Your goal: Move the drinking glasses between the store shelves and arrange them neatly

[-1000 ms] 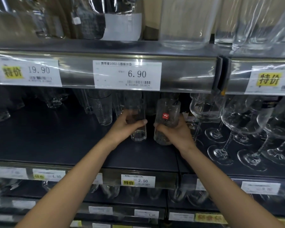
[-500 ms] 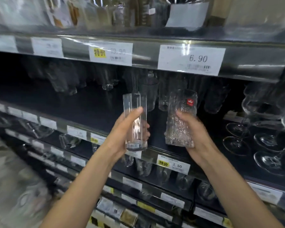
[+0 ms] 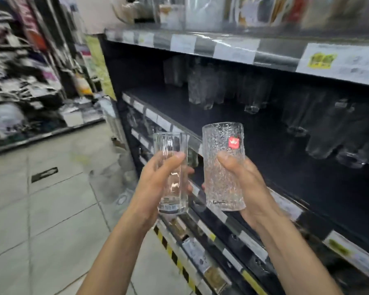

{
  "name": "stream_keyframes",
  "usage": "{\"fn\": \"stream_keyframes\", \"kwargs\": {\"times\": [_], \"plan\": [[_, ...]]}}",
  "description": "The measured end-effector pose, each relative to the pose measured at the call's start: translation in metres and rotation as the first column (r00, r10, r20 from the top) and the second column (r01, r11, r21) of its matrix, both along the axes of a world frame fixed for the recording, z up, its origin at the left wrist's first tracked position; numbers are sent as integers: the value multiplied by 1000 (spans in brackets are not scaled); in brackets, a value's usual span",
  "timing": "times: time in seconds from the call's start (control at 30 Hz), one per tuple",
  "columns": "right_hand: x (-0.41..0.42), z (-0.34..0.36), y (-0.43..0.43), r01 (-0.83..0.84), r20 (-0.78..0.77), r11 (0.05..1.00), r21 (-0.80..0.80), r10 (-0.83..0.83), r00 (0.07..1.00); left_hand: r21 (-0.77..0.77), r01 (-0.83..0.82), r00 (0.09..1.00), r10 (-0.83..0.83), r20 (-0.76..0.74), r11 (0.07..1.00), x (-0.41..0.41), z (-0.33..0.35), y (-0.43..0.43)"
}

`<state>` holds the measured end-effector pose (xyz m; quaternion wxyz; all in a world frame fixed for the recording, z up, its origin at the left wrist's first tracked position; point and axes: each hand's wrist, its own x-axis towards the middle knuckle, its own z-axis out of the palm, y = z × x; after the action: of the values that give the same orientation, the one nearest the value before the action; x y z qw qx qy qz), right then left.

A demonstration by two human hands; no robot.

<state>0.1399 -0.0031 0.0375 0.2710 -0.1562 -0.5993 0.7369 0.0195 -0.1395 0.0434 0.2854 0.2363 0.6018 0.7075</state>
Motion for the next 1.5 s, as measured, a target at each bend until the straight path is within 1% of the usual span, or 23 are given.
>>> {"fn": "stream_keyframes", "kwargs": {"times": [0.13,0.23,0.37,0.47,0.53,0.63,0.83,1.03,1.2,1.3,1.43,1.5], "plan": [[-70,0,-23,-86,24,996,12,86,996,17,-96,995,96,13,995,-52,1,-30],[-125,-2,-35,-130,53,991,37,128,990,16,-146,989,146,-17,989,-99,1,-45],[-196,-6,-44,-150,85,988,33,147,986,14,-167,985,167,-40,986,-168,3,-55],[-242,-10,-45,-135,77,991,-6,135,988,14,-169,985,169,-19,986,-219,2,-57],[-270,-13,-44,-92,95,995,-44,96,991,18,-158,987,158,-16,987,-251,0,-57],[-308,-13,-36,-67,57,995,-78,72,996,19,-133,991,133,-17,991,-294,-3,-51],[-366,-12,-11,38,47,996,-75,-35,998,5,-66,998,66,-23,998,-366,-6,-23],[-421,-16,25,106,33,987,-116,-103,994,12,17,1000,-17,-6,1000,-438,-15,22],[-469,-21,58,224,63,966,-127,-218,974,37,83,996,-82,-27,996,-496,-9,64],[-492,-24,74,248,67,963,-103,-242,968,27,136,988,-134,-73,990,-527,-2,90],[-514,-23,87,331,75,938,-102,-325,943,32,204,978,-202,-58,979,-562,1,121],[-523,-23,93,394,94,914,-96,-386,918,23,233,970,-231,-75,972,-578,0,135]]}}
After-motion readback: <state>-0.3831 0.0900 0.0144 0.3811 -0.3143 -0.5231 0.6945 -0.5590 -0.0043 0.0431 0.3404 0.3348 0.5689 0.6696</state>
